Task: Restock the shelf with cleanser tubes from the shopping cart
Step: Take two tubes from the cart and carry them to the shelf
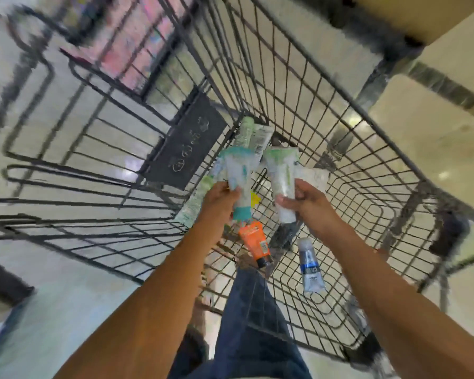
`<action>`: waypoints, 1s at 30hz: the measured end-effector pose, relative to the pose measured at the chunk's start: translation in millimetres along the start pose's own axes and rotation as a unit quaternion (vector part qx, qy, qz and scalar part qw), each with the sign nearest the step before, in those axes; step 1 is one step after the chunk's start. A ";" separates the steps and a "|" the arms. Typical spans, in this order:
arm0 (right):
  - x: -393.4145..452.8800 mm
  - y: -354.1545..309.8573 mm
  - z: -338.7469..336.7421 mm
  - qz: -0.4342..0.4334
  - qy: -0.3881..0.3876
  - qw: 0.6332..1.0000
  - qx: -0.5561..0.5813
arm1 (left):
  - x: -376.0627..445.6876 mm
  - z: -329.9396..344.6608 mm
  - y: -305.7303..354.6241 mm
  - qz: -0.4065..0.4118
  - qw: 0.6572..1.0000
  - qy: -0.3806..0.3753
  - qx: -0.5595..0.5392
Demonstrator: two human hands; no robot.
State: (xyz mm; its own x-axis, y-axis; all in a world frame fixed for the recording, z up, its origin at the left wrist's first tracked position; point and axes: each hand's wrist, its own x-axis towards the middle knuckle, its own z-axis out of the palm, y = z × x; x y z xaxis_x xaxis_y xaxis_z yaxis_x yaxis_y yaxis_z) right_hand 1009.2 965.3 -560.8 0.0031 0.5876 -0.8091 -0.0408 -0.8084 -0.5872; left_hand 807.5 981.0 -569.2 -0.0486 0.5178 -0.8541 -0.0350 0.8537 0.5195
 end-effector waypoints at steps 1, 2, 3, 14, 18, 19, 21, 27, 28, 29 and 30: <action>-8.8 -12.6 12.1 -0.015 -0.005 1.000 0.011 | -13.3 -7.8 11.3 0.014 1.000 -0.002 -0.011; -20.1 -26.8 25.5 -0.028 -0.013 0.999 0.020 | -27.6 -16.4 21.8 0.030 0.999 -0.004 -0.027; -30.9 -40.0 38.0 -0.038 -0.020 0.999 0.027 | -42.5 -26.3 31.7 0.047 0.998 -0.004 -0.037; -172.6 -131.3 187.0 -0.194 -0.106 0.975 0.006 | -226.0 -188.2 78.7 0.266 0.951 0.085 -0.136; -239.9 -131.5 267.5 -0.258 -0.154 0.953 -0.045 | -301.1 -260.8 62.3 0.324 0.917 0.145 -0.181; -258.2 -128.0 288.9 -0.274 -0.169 0.945 -0.058 | -320.4 -279.0 54.2 0.338 0.908 0.158 -0.189; -296.6 -117.3 332.3 -0.295 -0.202 0.931 -0.070 | -358.9 -315.9 34.4 0.360 0.891 0.185 -0.206; -404.6 -61.0 453.7 -0.346 -0.289 0.886 -0.111 | -467.8 -419.7 -51.1 0.402 0.834 0.268 -0.267; -421.2 -49.9 472.3 -0.351 -0.303 0.878 -0.119 | -484.0 -434.6 -67.5 0.407 0.824 0.283 -0.274; -438.1 -38.4 490.4 -0.353 -0.317 0.871 -0.126 | -499.7 -449.2 -84.2 0.413 0.814 0.297 -0.281; -454.8 -26.1 508.6 -0.352 -0.332 0.865 -0.134 | -515.1 -463.3 -101.0 0.419 0.803 0.310 -0.288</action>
State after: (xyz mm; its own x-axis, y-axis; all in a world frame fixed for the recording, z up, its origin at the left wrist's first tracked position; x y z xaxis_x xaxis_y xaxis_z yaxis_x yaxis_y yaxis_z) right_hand 500.7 736.9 -166.6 -0.6455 0.7557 -0.1104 -0.0289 -0.1687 -0.9852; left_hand 373.5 602.6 -170.9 -0.7778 0.6179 -0.1149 -0.1776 -0.0406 0.9833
